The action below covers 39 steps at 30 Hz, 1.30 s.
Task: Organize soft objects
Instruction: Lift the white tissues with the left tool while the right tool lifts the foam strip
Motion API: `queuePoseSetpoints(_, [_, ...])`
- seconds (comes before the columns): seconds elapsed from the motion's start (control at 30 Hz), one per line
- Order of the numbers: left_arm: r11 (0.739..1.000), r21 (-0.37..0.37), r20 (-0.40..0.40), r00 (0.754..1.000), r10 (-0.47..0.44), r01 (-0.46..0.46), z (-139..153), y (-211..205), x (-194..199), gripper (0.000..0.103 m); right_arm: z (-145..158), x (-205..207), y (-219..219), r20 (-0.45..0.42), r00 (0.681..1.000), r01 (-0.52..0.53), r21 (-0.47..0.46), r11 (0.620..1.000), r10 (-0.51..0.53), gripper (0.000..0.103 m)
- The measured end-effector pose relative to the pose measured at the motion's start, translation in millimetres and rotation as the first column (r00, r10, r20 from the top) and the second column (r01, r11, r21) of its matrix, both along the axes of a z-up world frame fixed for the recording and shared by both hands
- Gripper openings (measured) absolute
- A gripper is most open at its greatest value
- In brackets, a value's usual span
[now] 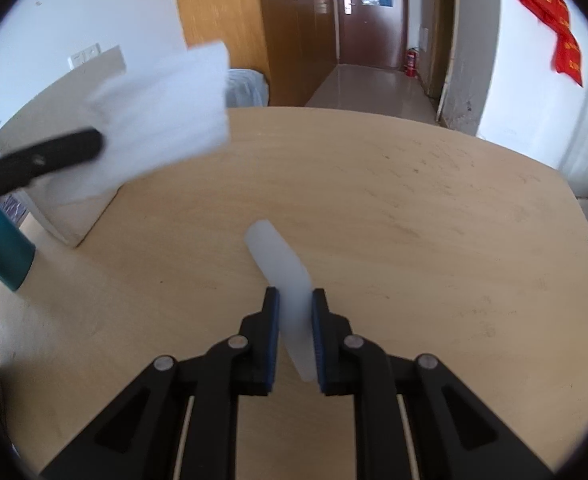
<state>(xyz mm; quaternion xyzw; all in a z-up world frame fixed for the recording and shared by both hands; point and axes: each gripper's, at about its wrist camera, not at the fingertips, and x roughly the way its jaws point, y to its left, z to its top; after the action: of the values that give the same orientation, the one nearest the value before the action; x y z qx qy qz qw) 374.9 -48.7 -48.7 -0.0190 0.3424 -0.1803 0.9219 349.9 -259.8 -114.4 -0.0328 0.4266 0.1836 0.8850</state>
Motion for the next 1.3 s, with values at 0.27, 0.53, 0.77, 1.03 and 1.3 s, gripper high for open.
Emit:
queuePoseSetpoints(0.27, [0.999,-0.037,0.057,0.998,-0.027,0.029,13.4,15.3,-36.6,0.005,-0.8,1.7,23.5,0.045,0.996,-0.069,-0.115,0.991,0.074,0.042])
queuePoseSetpoints(0.53, [0.999,-0.026,0.017,0.999,-0.033,0.034,-1.2,24.1,-32.9,0.005,-7.8,16.1,38.3,0.026,0.988,-0.146,-0.151,0.978,0.151,0.043])
queuePoseSetpoints(0.77, [0.997,-0.053,0.023,0.999,-0.049,0.05,2.0,22.4,-35.1,0.005,-10.6,37.5,21.9,-0.018,0.993,-0.114,-0.096,0.989,0.113,0.043])
queuePoseSetpoints(1.03, [0.997,-0.063,0.034,0.998,-0.046,0.048,2.9,25.0,-41.1,0.005,-7.0,36.4,16.6,-0.029,0.999,-0.037,-0.109,0.993,0.034,0.015])
queuePoseSetpoints(1.3, [0.996,-0.064,0.062,0.996,-0.065,0.069,8.6,25.0,-54.2,0.005,-0.7,11.6,21.0,-0.018,0.999,-0.035,-0.087,0.996,0.033,0.013])
